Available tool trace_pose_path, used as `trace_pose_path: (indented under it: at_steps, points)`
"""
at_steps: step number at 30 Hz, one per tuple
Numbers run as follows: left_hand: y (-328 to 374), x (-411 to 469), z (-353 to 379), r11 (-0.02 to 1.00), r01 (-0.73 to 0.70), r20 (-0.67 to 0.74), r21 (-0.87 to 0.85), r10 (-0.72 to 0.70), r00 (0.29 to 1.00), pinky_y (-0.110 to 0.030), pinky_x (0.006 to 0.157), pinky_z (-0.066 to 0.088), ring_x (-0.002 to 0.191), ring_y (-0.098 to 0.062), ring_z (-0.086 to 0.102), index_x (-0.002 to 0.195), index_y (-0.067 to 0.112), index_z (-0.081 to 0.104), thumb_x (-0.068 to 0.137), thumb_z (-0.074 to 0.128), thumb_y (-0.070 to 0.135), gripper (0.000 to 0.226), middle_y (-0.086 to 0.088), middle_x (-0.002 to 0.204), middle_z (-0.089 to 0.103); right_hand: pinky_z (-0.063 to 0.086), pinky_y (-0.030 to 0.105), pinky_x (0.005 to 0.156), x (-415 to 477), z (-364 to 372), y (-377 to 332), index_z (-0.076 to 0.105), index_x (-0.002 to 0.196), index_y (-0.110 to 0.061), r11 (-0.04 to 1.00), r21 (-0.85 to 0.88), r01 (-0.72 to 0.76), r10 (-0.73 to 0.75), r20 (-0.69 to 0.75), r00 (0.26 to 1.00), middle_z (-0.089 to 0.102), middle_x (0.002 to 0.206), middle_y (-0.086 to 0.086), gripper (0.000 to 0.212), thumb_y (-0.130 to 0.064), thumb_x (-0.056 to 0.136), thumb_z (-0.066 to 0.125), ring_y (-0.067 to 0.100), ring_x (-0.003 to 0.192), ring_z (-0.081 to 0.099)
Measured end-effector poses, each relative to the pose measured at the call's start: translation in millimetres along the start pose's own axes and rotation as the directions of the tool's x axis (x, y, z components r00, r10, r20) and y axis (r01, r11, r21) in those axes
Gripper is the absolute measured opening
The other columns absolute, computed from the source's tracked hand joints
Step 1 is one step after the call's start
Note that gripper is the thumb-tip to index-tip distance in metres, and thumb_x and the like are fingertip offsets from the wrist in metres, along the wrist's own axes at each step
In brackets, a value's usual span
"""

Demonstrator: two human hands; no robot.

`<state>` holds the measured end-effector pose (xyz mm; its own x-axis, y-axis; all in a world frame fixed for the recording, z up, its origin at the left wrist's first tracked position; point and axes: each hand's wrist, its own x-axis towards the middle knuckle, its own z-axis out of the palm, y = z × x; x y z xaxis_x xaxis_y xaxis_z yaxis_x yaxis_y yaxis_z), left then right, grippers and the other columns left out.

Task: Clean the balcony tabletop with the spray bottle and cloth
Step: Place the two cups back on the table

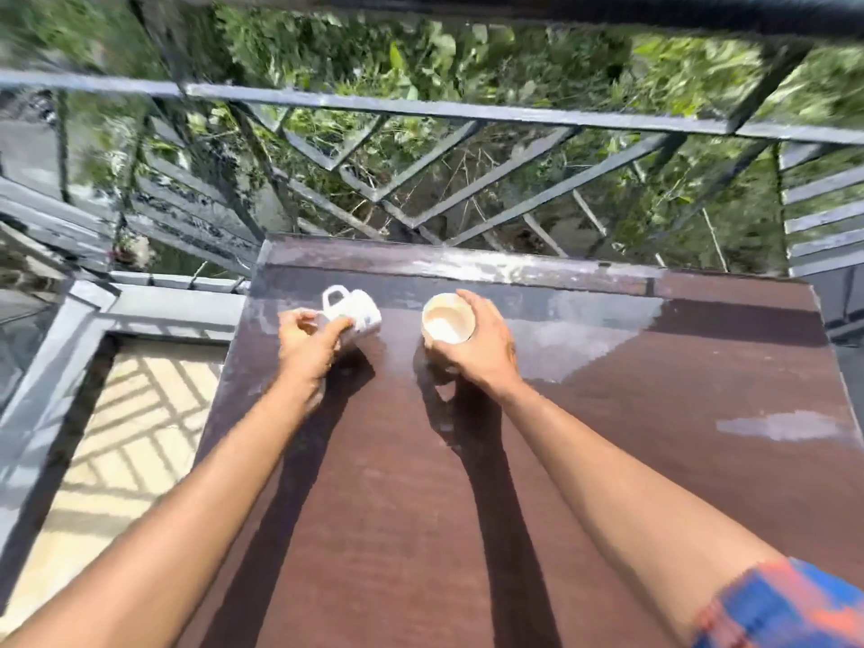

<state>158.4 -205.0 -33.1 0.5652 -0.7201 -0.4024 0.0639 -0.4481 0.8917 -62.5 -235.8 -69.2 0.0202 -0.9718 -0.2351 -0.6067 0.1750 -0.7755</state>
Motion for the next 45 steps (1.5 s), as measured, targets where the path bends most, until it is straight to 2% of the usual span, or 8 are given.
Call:
trace_pose_path:
  at_steps: [3,7,18,23,30,33,38,45]
  points:
    - [0,7,2,0.905,0.228,0.191,-0.358,-0.168,0.967,-0.026,0.063,0.057,0.077,-0.014,0.064,0.107,0.012,0.053,0.071,0.078,0.013,0.044,-0.012,0.098,0.062,0.041,0.037,0.108,2,10,6,0.044,0.143,-0.037,0.999,-0.034,-0.013,0.014,0.014,1.000,0.052,0.138,-0.010,0.091,-0.056,0.060,0.076,0.017,0.130,0.049]
    - [4,-8,3,0.758,0.423,0.348,-0.497,-0.272,0.897,-0.030,0.084,0.056,0.085,-0.017,0.067,0.097,0.009,0.065,0.093,0.058,0.004,0.010,-0.008,0.083,0.074,0.041,0.045,0.108,-2,12,12,0.034,0.148,-0.041,0.998,-0.070,-0.001,0.004,0.039,0.999,0.050,0.142,-0.007,0.097,-0.061,0.060,0.070,0.021,0.132,0.047]
    - [-20,-41,7,0.630,0.548,0.400,-0.550,-0.377,0.836,-0.028,0.081,0.048,0.088,-0.019,0.063,0.101,0.010,0.064,0.094,0.056,0.006,0.011,-0.010,0.096,0.069,0.040,0.042,0.108,-3,4,11,0.034,0.149,-0.040,0.996,-0.086,0.020,-0.014,0.071,0.997,0.053,0.141,-0.002,0.096,-0.056,0.066,0.079,0.023,0.134,0.041]
    - [-29,-27,-8,0.770,0.412,0.453,-0.488,-0.180,0.873,-0.021,0.061,0.054,0.070,-0.012,0.068,0.092,0.017,0.060,0.089,0.049,-0.013,0.032,-0.005,0.083,0.070,0.041,0.045,0.108,-3,3,7,0.037,0.147,-0.040,0.997,-0.081,0.005,0.001,0.072,0.997,0.054,0.141,-0.005,0.091,-0.063,0.067,0.074,0.023,0.134,0.042]
    - [-22,11,-17,0.990,0.099,0.450,-0.100,-0.044,0.892,-0.032,0.075,0.054,0.078,-0.017,0.066,0.093,0.013,0.068,0.040,0.082,0.009,0.055,0.005,0.077,0.072,0.045,0.042,0.102,2,3,4,0.046,0.138,-0.036,0.993,-0.113,0.018,-0.012,0.054,0.998,0.057,0.133,-0.006,0.087,-0.059,0.061,0.078,0.023,0.125,0.049]
    - [-15,26,-10,0.997,-0.055,0.374,0.051,0.032,0.927,-0.035,0.086,0.051,0.090,-0.020,0.065,0.101,0.020,0.071,0.038,0.082,0.025,0.065,0.000,0.093,0.072,0.045,0.043,0.100,2,3,5,0.045,0.135,-0.037,0.993,-0.120,0.020,-0.014,0.047,0.999,0.056,0.132,-0.007,0.086,-0.062,0.059,0.077,0.022,0.124,0.049]
    - [-11,41,6,0.953,-0.253,0.290,0.168,0.197,0.936,-0.003,0.073,0.045,0.101,-0.015,0.060,0.128,0.005,0.060,0.065,0.088,-0.007,0.070,-0.006,0.114,0.064,0.047,0.044,0.098,3,6,7,0.047,0.130,-0.039,0.991,-0.130,0.027,-0.024,0.026,0.999,0.056,0.126,-0.010,0.081,-0.064,0.058,0.075,0.021,0.121,0.049]
    - [-24,45,11,0.903,-0.374,0.266,0.211,0.315,0.911,-0.008,0.087,0.047,0.109,-0.010,0.058,0.119,0.018,0.052,0.064,0.093,0.005,0.071,0.000,0.119,0.060,0.045,0.040,0.100,0,9,6,0.048,0.129,-0.038,0.993,-0.117,0.029,-0.029,-0.002,1.000,0.055,0.127,-0.011,0.080,-0.065,0.058,0.071,0.019,0.122,0.048]
